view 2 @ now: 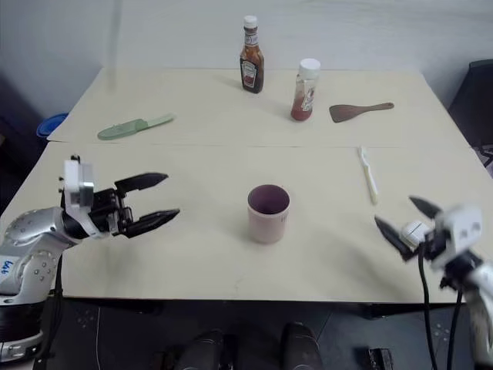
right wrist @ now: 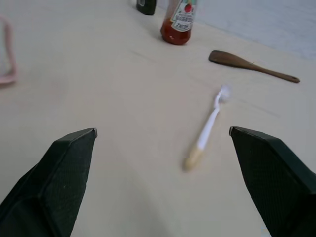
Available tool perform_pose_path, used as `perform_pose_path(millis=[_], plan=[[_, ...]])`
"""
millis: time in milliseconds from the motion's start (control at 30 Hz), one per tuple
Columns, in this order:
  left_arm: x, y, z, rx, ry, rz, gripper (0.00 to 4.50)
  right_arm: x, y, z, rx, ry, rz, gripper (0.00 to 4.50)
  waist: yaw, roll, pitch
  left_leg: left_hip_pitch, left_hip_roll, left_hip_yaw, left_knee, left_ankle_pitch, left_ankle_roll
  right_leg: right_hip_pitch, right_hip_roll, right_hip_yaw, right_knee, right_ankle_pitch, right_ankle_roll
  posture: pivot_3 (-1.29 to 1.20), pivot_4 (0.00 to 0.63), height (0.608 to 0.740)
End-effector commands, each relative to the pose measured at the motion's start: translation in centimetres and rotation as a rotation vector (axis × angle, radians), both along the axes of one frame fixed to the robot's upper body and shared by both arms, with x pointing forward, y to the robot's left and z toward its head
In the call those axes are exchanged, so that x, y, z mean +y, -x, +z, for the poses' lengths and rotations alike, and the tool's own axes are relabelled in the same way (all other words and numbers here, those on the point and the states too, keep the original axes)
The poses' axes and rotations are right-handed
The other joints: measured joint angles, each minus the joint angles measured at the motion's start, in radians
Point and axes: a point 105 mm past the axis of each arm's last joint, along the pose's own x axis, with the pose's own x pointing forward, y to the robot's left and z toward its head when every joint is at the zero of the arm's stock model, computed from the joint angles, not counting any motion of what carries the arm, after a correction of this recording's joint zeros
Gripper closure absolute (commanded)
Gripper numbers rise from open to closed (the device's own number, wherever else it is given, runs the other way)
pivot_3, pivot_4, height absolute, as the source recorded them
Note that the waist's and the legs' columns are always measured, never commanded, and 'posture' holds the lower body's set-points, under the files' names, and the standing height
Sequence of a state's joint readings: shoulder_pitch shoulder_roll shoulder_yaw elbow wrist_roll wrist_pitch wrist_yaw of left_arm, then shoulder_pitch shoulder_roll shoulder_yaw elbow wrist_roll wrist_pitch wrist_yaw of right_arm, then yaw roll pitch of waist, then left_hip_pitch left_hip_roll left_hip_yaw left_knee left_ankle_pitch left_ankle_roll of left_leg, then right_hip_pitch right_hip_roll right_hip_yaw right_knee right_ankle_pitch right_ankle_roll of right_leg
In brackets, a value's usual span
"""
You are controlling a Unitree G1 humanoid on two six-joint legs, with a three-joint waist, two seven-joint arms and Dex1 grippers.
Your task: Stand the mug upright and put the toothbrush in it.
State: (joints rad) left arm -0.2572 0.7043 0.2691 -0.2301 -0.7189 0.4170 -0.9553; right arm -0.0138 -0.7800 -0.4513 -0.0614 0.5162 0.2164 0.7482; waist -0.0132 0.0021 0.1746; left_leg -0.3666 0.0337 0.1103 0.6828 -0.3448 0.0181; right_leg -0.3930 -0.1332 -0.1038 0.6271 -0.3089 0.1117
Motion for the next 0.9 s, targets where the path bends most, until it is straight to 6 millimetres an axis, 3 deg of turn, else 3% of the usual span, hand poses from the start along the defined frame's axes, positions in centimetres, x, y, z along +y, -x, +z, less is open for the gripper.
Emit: perform_pose_path(millis=[33,167,300,433,633,767,867,900], plan=[[-0.6,0.3,0.8,0.019,0.018,-0.019,0.01,-0.9,-2.9,-1.0,0.261,-0.047,-0.106,0.0,0.001,0.0,0.0,-0.001,0.0,0.0,0.0,0.0,0.0,-0.001,0.0,-0.001,0.0,0.0,-0.001,0.0,0.15,0.74],[-1.4,0.2,0.3,0.039,-0.005,-0.038,0.01,-1.3,-6.5,-1.7,0.465,0.033,-0.198,0.0,0.001,0.0,0.0,-0.004,0.0,0.001,0.0,0.0,0.0,-0.003,0.001,-0.001,-0.001,0.0,-0.001,0.0,0.15,0.74],[-1.8,0.4,-0.4,0.057,-0.019,-0.045,0.01,-0.7,-9.4,-1.8,0.546,-0.071,-0.22,0.0,0.006,-0.001,0.0,-0.004,-0.001,0.001,0.001,0.0,0.0,-0.003,0.001,-0.001,-0.001,0.0,-0.001,0.0,0.15,0.74],[-1.9,0.8,-0.9,0.065,-0.044,-0.049,0.0,-1.2,-11.2,-2.6,0.594,-0.009,-0.261,0.94,0.009,-0.001,0.001,-0.005,-0.001,0.001,0.001,0.0,0.0,-0.003,0.001,-0.001,-0.002,0.0,-0.001,0.0,0.15,0.74],[-1.7,1.0,-1.2,0.077,-0.075,-0.049,0.0,-1.5,-11.5,-3.2,0.7,0.026,-0.261,3.09,0.006,-0.001,0.001,-0.005,-0.001,0.002,0.001,0.0,0.0,-0.004,0.001,-0.001,-0.002,0.0,0.0,0.0,0.15,0.74],[-1.7,1.3,-1.4,0.084,-0.087,-0.056,0.0,-1.4,-11.4,-2.4,0.697,0.017,-0.212,4.34,0.005,-0.001,0.001,-0.005,-0.001,0.002,0.001,0.0,0.0,-0.004,0.001,-0.001,-0.002,0.0,0.0,0.0,0.15,0.74],[-1.7,1.3,-1.5,0.087,-0.087,-0.056,0.0,-0.6,-11.6,-1.3,0.632,-0.013,-0.113,4.34,0.004,-0.001,0.001,-0.005,-0.001,0.002,0.001,0.0,0.0,-0.004,0.001,-0.001,-0.002,0.0,0.0,0.0,0.15,0.74],[-1.6,1.4,-1.6,0.087,-0.085,-0.057,0.0,0.9,-12.1,0.4,0.519,-0.052,0.01,4.34,0.002,-0.001,0.001,-0.005,-0.001,0.002,0.0,0.0,0.0,-0.004,0.001,-0.001,-0.002,0.0,0.0,0.0,0.15,0.74]])
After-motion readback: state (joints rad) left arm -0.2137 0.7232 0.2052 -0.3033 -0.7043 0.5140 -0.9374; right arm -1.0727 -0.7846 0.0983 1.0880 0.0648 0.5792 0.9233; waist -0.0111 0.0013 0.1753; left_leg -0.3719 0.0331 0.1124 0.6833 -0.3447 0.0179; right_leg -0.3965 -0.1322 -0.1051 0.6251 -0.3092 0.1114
